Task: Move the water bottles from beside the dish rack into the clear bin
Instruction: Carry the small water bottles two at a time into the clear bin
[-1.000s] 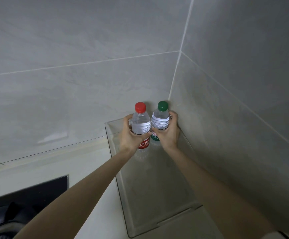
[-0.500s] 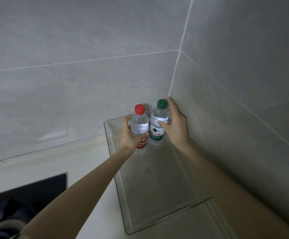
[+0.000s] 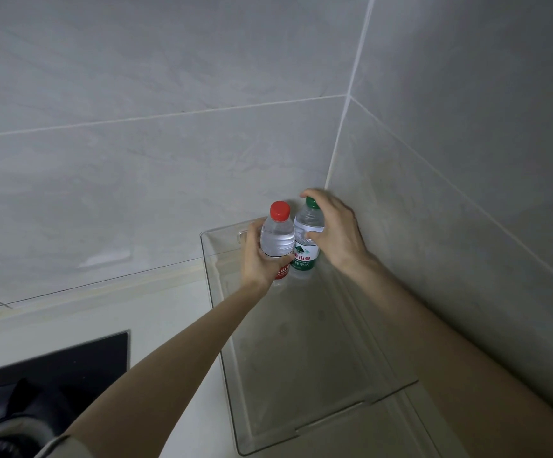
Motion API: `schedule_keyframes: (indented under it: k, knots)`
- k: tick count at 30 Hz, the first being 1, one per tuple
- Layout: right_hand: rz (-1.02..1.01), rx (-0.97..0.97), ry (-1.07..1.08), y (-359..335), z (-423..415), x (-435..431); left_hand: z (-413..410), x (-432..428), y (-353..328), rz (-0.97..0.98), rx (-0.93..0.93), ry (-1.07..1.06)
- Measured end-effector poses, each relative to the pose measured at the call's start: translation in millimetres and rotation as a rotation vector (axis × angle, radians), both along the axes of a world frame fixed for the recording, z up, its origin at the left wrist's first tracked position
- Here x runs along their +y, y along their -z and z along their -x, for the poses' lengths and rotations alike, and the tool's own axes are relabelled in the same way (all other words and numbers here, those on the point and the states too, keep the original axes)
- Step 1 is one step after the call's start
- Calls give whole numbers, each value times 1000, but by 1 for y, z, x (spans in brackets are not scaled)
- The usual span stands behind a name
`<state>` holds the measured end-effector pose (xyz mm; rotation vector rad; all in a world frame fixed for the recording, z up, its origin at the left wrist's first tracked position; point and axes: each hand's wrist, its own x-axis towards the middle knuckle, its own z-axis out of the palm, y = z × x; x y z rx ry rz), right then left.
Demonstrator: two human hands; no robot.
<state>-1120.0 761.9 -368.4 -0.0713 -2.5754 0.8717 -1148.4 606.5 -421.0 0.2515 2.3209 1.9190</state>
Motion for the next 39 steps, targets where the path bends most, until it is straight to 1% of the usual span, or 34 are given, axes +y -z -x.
schedule_keyframes:
  k: [7,10,12,14,17,19,23,27,33,39]
  knots:
    - [72,-5,3,7,-12,-5,-1,-1,-5,80,-37,14]
    - [63,21,55,7,-17,-6,-5,-3,-10,85,-59,30]
    - [24,58,117,-3,-22,-8,-10,-6,-23,85,-84,41]
    - [25,47,147,-15,-27,-10,-14,-11,-36,71,-104,24]
    - [-10,27,164,-33,-41,-17,-26,-24,-61,87,-143,13]
    - [-12,12,158,-48,-55,-24,-36,-35,-77,93,-137,21]
    - [95,-46,63,-81,-92,-44,-64,-59,-115,55,-84,29]
    - [162,-13,5,-114,-138,-65,-97,-90,-153,17,-16,37]
    - [174,41,-53,-155,-208,-104,-157,-151,-201,-4,107,69]
    - [220,77,-121,-186,-270,-141,-226,-205,-245,-41,248,41]
